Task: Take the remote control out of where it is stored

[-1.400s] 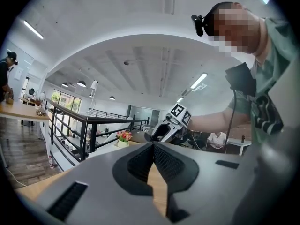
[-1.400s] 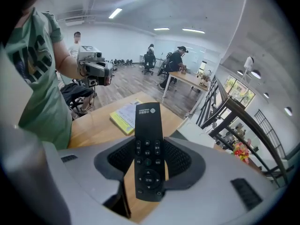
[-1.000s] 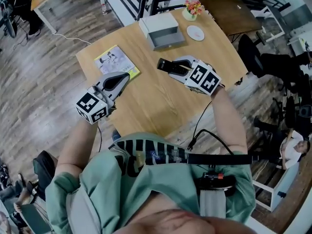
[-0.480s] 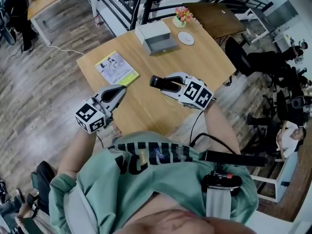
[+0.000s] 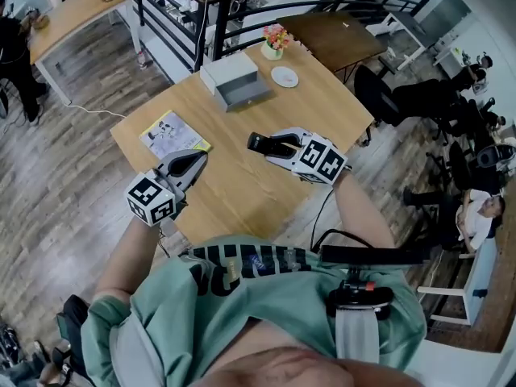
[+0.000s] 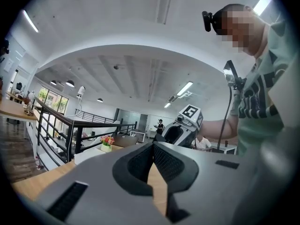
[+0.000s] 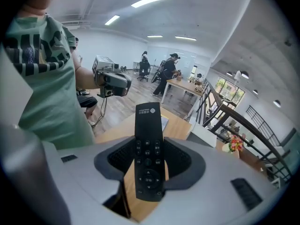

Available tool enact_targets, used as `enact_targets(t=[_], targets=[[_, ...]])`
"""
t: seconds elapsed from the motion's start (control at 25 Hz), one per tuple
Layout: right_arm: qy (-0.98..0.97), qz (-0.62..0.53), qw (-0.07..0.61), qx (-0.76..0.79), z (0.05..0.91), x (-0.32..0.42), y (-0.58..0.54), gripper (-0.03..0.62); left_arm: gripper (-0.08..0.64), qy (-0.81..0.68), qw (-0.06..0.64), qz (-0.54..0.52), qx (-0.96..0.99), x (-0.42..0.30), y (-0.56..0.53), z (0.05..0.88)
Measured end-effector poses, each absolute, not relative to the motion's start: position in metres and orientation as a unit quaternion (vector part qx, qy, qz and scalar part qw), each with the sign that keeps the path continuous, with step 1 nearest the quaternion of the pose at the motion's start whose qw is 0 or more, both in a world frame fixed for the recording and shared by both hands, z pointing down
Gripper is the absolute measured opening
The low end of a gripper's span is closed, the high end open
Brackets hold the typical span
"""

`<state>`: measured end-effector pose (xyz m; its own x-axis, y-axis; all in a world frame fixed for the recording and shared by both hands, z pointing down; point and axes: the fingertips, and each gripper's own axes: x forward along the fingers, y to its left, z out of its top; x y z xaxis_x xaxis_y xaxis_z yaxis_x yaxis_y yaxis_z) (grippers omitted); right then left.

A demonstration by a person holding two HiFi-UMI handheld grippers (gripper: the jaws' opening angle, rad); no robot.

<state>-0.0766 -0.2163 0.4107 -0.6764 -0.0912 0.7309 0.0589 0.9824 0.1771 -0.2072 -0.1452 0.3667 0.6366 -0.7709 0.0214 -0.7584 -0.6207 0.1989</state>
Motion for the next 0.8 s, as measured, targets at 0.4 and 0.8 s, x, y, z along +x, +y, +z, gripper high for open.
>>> enact_targets(t=[0.4, 0.8], targets=[[-0.917, -0.059, 0.388, 0.071, 0.424, 0.007, -0.331, 0.192, 0.005, -0.389, 0.085, 0.033, 0.917, -0.123, -0.254, 0.388], [-0.906, -0.011, 0.406, 0.121, 0.486, 0.078, -0.451, 0.192, 0.005, -0.361, 0.124, 0.047, 0.923, -0.051, -0.363, 0.447]])
